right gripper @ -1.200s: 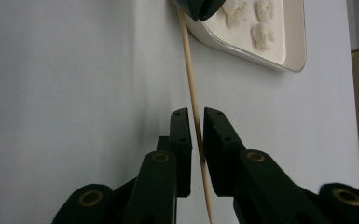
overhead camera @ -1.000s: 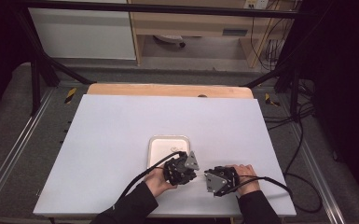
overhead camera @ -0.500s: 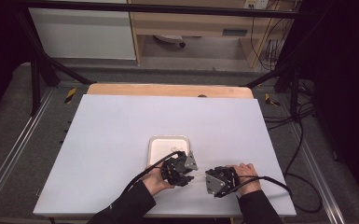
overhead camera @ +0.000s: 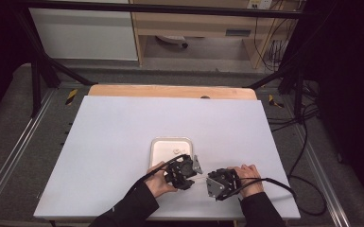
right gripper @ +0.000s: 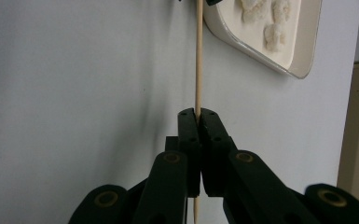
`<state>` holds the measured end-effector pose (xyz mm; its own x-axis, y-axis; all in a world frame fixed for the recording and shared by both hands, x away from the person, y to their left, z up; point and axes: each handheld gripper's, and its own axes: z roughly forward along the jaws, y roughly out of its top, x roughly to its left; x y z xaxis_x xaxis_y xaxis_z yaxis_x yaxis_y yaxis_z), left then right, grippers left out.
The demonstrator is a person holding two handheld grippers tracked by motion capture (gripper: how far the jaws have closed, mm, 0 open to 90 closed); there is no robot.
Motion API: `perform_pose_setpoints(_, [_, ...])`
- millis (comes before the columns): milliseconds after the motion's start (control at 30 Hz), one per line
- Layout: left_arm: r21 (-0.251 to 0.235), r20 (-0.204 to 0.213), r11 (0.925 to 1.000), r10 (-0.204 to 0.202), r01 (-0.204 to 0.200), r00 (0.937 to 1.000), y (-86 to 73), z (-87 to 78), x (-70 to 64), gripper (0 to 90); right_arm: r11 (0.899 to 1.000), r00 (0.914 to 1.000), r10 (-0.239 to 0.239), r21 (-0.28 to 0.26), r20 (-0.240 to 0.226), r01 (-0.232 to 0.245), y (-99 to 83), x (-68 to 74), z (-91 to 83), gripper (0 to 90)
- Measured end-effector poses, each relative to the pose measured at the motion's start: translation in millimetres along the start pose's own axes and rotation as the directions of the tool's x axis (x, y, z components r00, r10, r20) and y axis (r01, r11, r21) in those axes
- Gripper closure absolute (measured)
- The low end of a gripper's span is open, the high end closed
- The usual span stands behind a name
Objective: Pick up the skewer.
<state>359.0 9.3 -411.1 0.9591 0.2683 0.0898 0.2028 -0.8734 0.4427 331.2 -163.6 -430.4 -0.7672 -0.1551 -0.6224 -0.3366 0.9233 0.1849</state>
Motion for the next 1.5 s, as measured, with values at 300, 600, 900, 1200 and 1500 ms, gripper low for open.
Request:
perform_pose_setpoints(300, [0.036,-0.003,0.9991,0.022,-0.022,0.9998,5.4,7.7,-6.2,86.0,0.999,0.9999,-0.012,0.031,-0.009,0.012,0.5,3.0,1.0,89.0])
perform_pose_setpoints(600, [0.043,-0.016,0.9981,0.046,-0.045,0.9988,4.9,6.1,-9.3,87.9,0.999,0.9997,-0.026,0.027,-0.004,0.026,2.7,3.6,-0.4,88.8])
perform_pose_setpoints(900, [0.005,-0.027,0.9997,0.024,-0.024,0.9993,-4.6,-3.4,-6.1,88.0,0.996,0.9968,0.076,-0.040,0.022,-0.075,2.2,0.6,-5.5,74.7])
perform_pose_setpoints(1200, [-0.066,-0.034,0.9966,-0.052,0.049,0.9981,-31.5,-17.3,4.2,87.8,0.901,0.9120,0.410,-0.146,-0.018,-0.408,-13.3,-11.9,-16.5,45.5])
perform_pose_setpoints(1500, [-0.154,-0.064,0.9778,-0.154,0.143,0.9860,-64.1,-34.4,8.3,87.7,0.722,0.7438,0.659,-0.183,-0.110,-0.667,-34.9,-17.3,-15.1,28.7])
